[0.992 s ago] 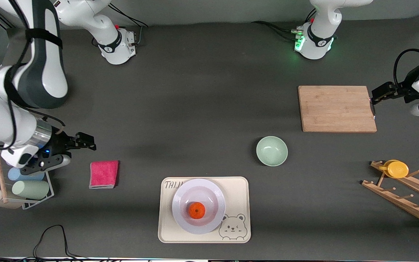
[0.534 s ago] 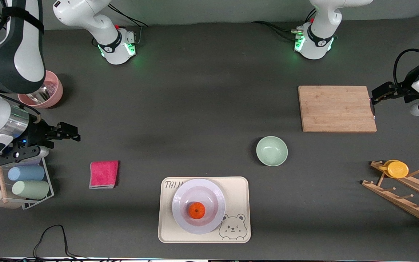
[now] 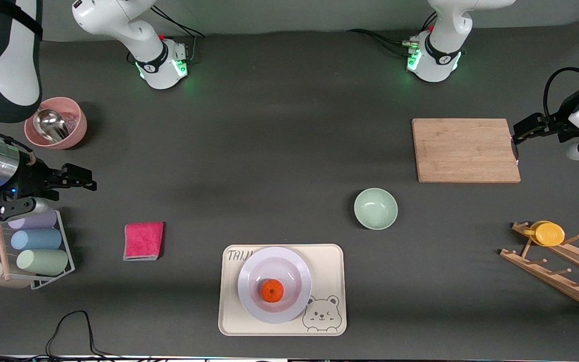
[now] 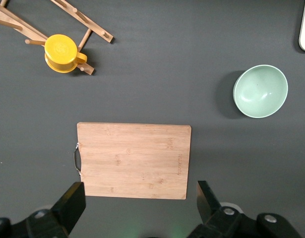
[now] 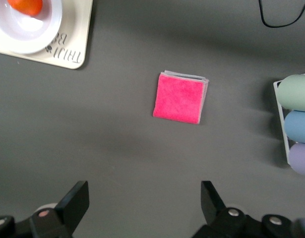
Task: Place orange and plate with both arms
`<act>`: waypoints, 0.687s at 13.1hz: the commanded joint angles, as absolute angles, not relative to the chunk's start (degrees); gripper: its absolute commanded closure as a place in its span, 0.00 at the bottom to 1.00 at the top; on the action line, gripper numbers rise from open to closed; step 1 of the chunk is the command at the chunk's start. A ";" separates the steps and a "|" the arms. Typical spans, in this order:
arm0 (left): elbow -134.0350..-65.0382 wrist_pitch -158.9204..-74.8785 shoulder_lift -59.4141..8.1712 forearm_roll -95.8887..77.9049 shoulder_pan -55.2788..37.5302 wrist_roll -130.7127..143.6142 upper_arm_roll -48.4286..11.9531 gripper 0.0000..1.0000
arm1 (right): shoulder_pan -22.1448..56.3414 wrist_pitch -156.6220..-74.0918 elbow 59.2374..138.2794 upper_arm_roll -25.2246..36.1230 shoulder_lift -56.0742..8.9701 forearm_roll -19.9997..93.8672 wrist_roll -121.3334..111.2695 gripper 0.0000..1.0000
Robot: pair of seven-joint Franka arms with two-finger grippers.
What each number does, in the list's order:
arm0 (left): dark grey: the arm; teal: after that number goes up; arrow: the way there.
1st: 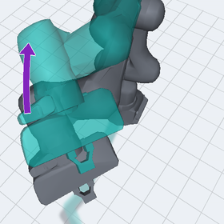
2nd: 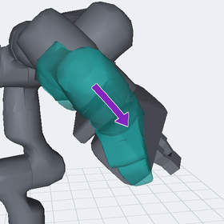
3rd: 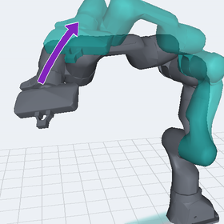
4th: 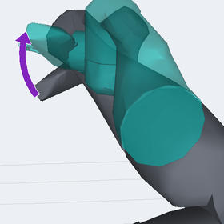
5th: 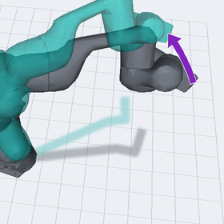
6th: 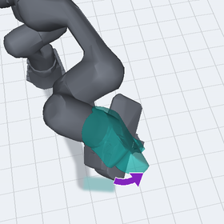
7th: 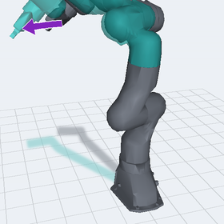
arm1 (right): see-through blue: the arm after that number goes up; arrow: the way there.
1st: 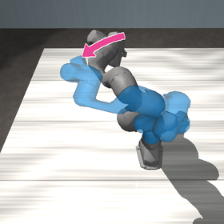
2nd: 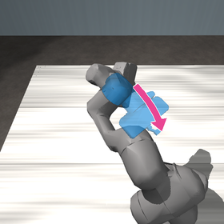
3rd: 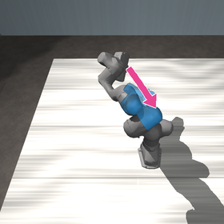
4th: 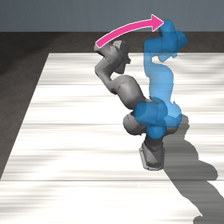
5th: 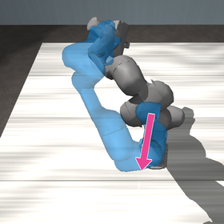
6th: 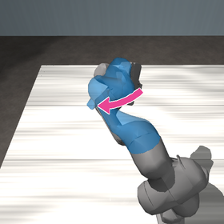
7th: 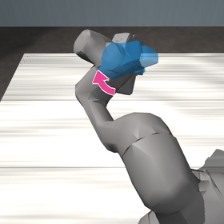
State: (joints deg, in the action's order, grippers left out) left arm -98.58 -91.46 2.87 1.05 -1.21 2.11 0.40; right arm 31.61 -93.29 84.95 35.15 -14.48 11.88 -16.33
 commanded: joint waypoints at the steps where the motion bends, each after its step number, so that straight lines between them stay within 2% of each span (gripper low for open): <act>1: -99.40 -91.58 3.78 1.32 -1.67 1.58 0.62 0.00 | 23.32 -92.37 87.79 23.16 -8.72 7.12 -12.58 0.00; 5: -99.32 -91.67 3.78 1.41 -1.76 1.58 0.62 0.00 | 8.47 -92.37 93.68 4.43 -2.56 3.35 -6.00 0.00; 9: -99.32 -91.84 3.78 1.41 -1.76 1.49 0.62 0.00 | -1.56 -91.06 94.22 -3.94 -1.15 2.99 -3.43 0.00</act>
State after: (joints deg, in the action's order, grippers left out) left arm -98.58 -91.46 2.87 1.05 -1.22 2.10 0.40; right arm 2.75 -91.83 92.51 -0.18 -3.18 4.40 -5.17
